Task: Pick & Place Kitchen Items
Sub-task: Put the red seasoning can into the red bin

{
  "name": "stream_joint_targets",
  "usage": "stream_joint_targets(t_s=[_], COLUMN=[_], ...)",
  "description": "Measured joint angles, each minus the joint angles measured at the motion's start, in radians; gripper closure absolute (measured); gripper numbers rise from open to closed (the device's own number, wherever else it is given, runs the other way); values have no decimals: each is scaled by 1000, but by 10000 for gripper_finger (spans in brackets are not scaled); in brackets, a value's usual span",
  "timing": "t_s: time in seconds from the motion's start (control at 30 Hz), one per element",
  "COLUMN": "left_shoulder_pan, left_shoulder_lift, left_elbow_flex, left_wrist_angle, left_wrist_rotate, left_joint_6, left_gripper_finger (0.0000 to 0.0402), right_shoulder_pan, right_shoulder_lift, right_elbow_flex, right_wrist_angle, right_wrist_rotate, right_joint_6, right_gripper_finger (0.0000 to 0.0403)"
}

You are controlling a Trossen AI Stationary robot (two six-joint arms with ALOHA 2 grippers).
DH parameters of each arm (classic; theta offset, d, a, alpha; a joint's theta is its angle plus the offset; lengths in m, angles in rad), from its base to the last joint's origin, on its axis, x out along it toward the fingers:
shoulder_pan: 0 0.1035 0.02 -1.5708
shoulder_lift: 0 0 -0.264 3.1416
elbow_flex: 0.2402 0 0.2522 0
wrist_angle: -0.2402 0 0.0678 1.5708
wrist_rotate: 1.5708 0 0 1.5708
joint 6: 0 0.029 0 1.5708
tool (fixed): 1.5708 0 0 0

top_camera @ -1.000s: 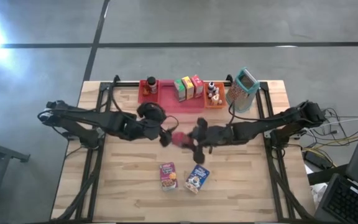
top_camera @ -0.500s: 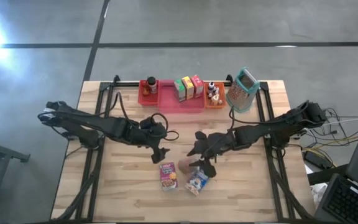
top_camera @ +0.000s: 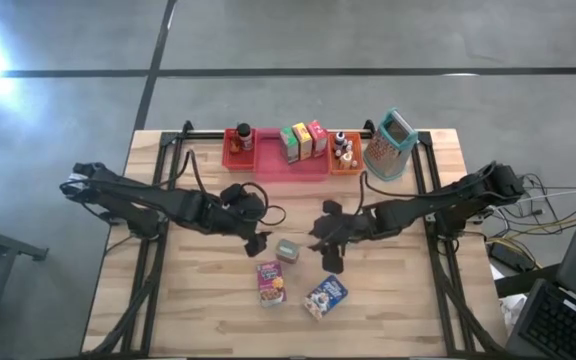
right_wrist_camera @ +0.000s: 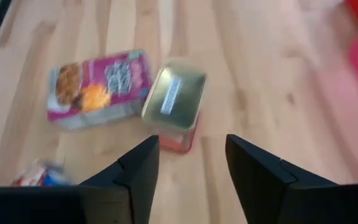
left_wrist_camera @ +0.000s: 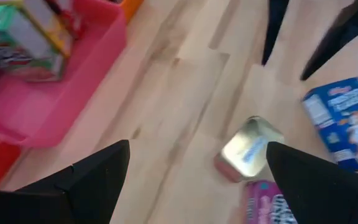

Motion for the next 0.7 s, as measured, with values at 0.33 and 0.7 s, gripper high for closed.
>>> stream_joint_targets(t_s=[0.33,0.7], left_shoulder_pan=[-60,-124], left_shoulder_lift=[-3,-4], left_elbow_flex=[-89,-157], left_wrist_angle=[-123,-123], left_wrist_rotate=[-160,-94], left_joint_6=[-175,-254], left_gripper_finger=[19,19], right_shoulder_pan=[0,59], right_shoulder_lift=[12,86], right_elbow_flex=[36,33], right_wrist_angle=[-11,-117], right_wrist_rotate=[64,112], right_joint_6=[10,100], right_gripper_finger=[158,148])
